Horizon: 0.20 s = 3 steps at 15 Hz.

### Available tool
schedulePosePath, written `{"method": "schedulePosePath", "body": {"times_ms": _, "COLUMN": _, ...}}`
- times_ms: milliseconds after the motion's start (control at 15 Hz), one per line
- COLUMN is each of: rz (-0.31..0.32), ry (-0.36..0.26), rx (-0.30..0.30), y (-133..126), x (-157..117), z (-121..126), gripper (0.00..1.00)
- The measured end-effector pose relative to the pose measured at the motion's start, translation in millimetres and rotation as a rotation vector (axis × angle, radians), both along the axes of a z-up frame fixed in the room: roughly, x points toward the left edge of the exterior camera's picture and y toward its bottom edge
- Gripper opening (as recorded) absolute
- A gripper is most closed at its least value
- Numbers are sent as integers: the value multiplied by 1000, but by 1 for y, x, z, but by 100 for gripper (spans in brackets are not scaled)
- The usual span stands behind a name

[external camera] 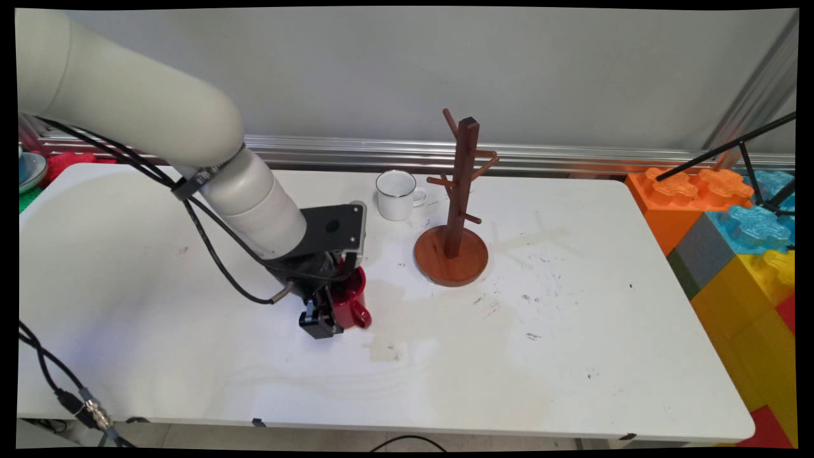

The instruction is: Place the picked object on the table

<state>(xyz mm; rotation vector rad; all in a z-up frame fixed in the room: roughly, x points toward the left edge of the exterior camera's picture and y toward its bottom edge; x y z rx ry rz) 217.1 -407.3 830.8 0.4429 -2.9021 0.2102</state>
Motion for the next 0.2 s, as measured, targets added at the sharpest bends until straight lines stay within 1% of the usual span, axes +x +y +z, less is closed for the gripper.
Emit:
{"method": "schedulePosePath", "body": {"times_ms": 67, "rz": -3, "ry": 9, "rx": -1, "y": 0, "x": 1, "z": 3, "gripper": 100}}
{"method": "schedulePosePath", "body": {"times_ms": 200, "rz": -17, "ry": 43, "rx": -6, "y": 0, "x": 5, "z": 16, "gripper": 100}}
